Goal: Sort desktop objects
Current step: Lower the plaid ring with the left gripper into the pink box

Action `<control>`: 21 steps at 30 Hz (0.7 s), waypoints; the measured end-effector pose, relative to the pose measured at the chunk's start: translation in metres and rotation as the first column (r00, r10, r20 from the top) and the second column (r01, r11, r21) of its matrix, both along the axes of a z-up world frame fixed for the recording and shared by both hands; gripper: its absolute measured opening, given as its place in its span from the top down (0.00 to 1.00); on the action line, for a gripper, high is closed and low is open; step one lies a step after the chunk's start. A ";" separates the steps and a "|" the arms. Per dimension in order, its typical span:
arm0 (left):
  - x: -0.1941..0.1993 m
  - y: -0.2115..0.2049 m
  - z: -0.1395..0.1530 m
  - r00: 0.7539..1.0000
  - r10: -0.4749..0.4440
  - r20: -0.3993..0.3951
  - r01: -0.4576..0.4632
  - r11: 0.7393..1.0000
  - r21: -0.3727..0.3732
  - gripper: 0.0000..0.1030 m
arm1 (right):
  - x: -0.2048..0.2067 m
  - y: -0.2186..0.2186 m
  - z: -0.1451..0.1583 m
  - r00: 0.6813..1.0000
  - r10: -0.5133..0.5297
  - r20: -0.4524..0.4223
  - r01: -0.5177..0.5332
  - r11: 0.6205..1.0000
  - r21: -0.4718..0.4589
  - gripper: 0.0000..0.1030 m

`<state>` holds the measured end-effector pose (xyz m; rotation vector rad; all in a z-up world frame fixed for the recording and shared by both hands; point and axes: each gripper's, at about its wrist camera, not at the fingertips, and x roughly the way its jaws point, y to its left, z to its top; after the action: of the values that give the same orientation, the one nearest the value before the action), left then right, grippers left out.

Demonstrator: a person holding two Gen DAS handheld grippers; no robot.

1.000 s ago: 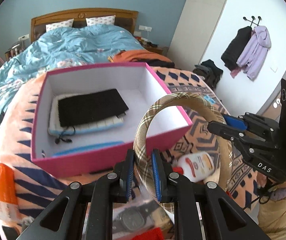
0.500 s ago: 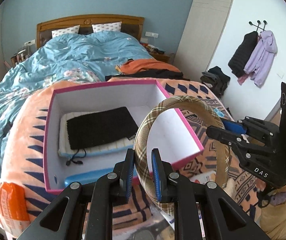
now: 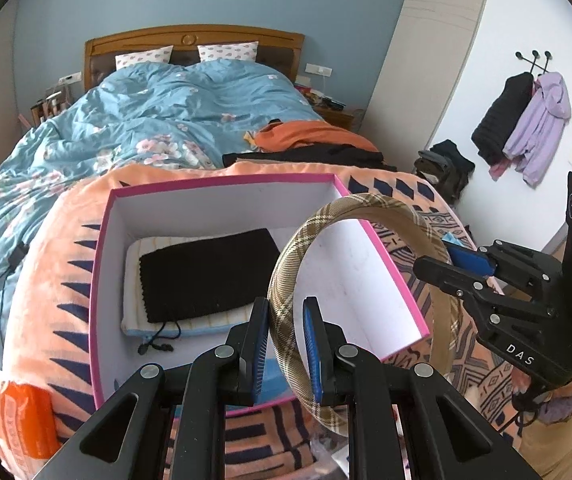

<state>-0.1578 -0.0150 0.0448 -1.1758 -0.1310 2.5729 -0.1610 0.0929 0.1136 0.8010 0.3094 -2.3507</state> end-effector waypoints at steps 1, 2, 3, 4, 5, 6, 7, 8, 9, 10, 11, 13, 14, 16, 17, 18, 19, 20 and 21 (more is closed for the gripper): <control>-0.002 0.000 0.000 1.000 0.003 0.000 -0.003 1.000 -0.002 0.84 | -0.002 -0.001 0.000 1.000 -0.001 0.000 0.001 1.000 0.003 0.78; -0.005 0.001 -0.001 1.000 0.005 0.001 -0.005 1.000 -0.003 0.84 | -0.005 -0.002 0.000 1.000 -0.001 0.000 0.001 1.000 0.005 0.78; -0.008 0.001 -0.002 1.000 0.007 0.004 -0.007 1.000 -0.004 0.84 | -0.007 -0.002 -0.001 1.000 -0.002 0.001 0.002 1.000 0.005 0.78; -0.010 0.001 -0.003 1.000 0.008 0.006 -0.008 1.000 -0.004 0.84 | -0.009 -0.002 -0.001 1.000 -0.002 0.001 0.002 1.000 0.007 0.78; -0.013 0.001 -0.004 1.000 0.010 0.010 -0.010 1.000 -0.006 0.84 | -0.011 -0.003 -0.001 1.000 -0.003 0.003 0.003 1.000 0.009 0.78; -0.016 0.001 -0.005 1.000 0.013 0.012 -0.013 1.000 -0.009 0.84 | -0.014 -0.004 -0.002 1.000 -0.005 0.005 0.005 1.000 0.012 0.78; -0.017 0.002 -0.006 1.000 0.014 0.012 -0.014 1.000 -0.010 0.84 | -0.015 -0.004 -0.002 1.000 -0.005 0.004 0.005 1.000 0.016 0.78; -0.019 0.003 -0.007 1.000 0.015 0.012 -0.015 1.000 -0.014 0.84 | -0.017 -0.005 -0.002 1.000 -0.005 0.003 0.005 1.000 0.019 0.78; -0.021 0.003 -0.007 1.000 0.017 0.015 -0.017 1.000 -0.017 0.84 | -0.019 -0.005 -0.003 1.000 -0.008 0.003 0.008 1.000 0.020 0.78; -0.023 0.004 -0.008 1.000 0.018 0.019 -0.018 1.000 -0.017 0.84 | -0.021 -0.006 -0.003 1.000 -0.009 0.004 0.009 1.000 0.021 0.78; -0.025 0.004 -0.009 1.000 0.018 0.023 -0.018 1.000 -0.016 0.84 | -0.023 -0.006 -0.003 1.000 -0.010 0.004 0.010 1.000 0.024 0.78; -0.029 0.004 -0.011 0.999 0.024 0.026 -0.023 1.000 -0.018 0.84 | -0.028 -0.007 -0.004 1.000 -0.015 0.006 0.015 1.000 0.027 0.78; -0.031 0.004 -0.012 0.999 0.024 0.030 -0.024 1.000 -0.016 0.84 | -0.030 -0.008 -0.004 1.000 -0.015 0.007 0.015 0.999 0.029 0.78; -0.034 0.003 -0.014 0.999 0.032 0.034 -0.031 0.999 -0.016 0.84 | -0.034 -0.010 -0.005 1.000 -0.019 0.010 0.019 0.999 0.032 0.78; -0.036 0.003 -0.015 0.999 0.034 0.036 -0.033 0.999 -0.017 0.84 | -0.036 -0.011 -0.005 1.000 -0.018 0.011 0.018 0.999 0.036 0.78; -0.039 0.003 -0.016 0.999 0.038 0.039 -0.038 0.999 -0.021 0.84 | -0.038 -0.013 -0.006 1.000 -0.019 0.010 0.019 0.999 0.041 0.78; -0.040 0.003 -0.016 0.998 0.043 0.041 -0.042 0.999 -0.023 0.84 | -0.039 -0.014 -0.006 1.000 -0.019 0.009 0.019 0.999 0.044 0.78; -0.043 0.002 -0.018 0.998 0.046 0.045 -0.045 0.999 -0.024 0.84 | -0.041 -0.016 -0.007 1.000 -0.017 0.009 0.016 0.999 0.049 0.78; -0.046 0.002 -0.018 0.998 0.048 0.049 -0.046 0.999 -0.026 0.84 | -0.043 -0.016 -0.008 1.000 -0.018 0.010 0.017 0.999 0.050 0.78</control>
<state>-0.2037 -0.0132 0.0269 -1.2600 -0.1399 2.5939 -0.2040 0.0768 0.1060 0.8423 0.3601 -2.3627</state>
